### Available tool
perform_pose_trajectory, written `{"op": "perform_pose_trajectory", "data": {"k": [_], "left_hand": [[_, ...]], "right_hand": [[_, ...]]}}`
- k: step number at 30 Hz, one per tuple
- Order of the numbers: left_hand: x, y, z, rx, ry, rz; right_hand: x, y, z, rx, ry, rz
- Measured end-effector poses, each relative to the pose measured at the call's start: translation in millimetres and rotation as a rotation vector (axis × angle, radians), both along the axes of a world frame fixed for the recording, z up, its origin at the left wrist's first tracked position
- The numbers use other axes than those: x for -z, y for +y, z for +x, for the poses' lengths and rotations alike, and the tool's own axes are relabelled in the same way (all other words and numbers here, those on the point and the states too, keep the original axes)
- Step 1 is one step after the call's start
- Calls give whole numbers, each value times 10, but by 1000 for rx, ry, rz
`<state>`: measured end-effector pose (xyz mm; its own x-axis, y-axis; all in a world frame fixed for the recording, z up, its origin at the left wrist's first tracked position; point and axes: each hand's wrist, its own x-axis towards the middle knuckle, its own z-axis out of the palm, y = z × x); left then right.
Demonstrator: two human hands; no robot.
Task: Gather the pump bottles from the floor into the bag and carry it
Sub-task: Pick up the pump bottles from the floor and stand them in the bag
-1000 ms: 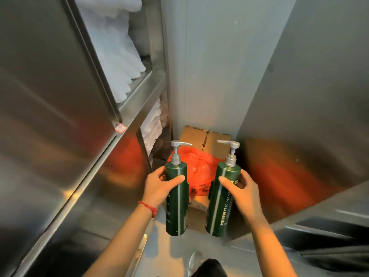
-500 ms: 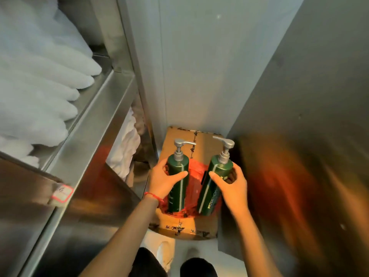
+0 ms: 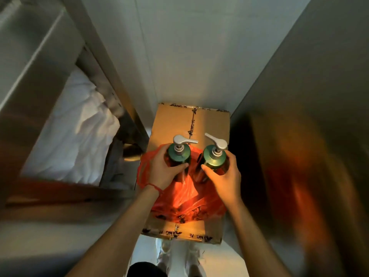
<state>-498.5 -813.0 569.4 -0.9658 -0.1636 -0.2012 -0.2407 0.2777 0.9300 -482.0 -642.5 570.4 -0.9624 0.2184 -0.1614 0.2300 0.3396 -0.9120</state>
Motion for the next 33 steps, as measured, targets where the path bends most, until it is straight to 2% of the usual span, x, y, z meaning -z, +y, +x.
{"op": "perform_pose_trajectory", "data": {"k": [9,23,33], "left_hand": [[276,40,-119,78,27,-5],[183,-109,-9,188,28,-32],[180,-107,89,102,20,-27]], "right_hand": [[361,-7,-133,-55,20,8],[319,-43,-28,-131,-8,-46],[275,-38,67,-94,-27,-41]]}}
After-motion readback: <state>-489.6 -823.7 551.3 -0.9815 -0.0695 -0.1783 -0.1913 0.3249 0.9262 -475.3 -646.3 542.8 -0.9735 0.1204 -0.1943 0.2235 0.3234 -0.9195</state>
